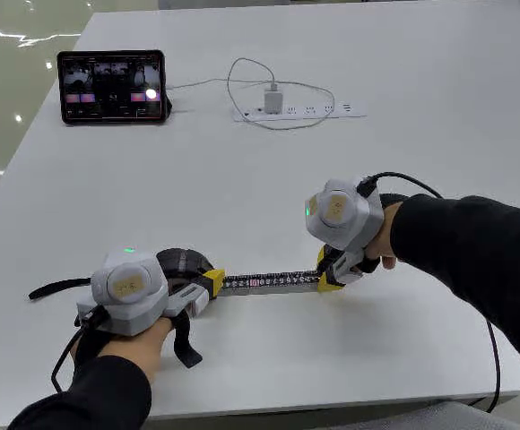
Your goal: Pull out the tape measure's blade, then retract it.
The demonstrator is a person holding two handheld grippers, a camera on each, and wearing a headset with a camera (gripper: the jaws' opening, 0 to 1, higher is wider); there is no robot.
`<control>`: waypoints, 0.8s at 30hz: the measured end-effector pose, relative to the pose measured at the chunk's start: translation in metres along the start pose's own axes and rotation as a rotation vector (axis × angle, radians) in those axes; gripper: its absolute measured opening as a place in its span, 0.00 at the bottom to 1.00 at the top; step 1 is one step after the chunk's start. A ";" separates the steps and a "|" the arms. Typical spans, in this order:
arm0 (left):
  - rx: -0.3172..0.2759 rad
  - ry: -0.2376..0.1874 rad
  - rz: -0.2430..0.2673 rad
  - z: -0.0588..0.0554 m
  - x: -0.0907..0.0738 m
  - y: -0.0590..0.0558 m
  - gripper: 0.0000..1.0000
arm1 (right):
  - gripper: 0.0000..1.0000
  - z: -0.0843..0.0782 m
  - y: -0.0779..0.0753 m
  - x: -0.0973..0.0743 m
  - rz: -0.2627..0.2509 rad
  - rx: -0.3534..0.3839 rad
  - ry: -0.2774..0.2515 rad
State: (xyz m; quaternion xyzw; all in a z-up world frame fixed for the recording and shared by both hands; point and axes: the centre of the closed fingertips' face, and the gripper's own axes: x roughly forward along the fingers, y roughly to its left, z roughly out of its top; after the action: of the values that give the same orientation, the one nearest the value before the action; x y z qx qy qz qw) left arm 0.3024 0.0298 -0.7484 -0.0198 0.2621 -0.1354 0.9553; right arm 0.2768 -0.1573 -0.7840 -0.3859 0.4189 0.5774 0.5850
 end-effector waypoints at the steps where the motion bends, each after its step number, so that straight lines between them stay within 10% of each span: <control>1: -0.001 0.000 0.000 0.000 0.000 0.000 0.61 | 0.11 0.001 0.000 0.000 0.000 0.001 0.000; 24: -0.020 0.001 -0.005 0.000 0.000 0.000 0.61 | 0.11 0.011 0.000 0.005 -0.007 -0.014 0.001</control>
State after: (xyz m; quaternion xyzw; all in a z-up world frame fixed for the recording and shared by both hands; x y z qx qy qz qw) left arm 0.3022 0.0303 -0.7482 -0.0298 0.2636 -0.1353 0.9546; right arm 0.2773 -0.1451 -0.7844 -0.3917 0.4141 0.5780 0.5840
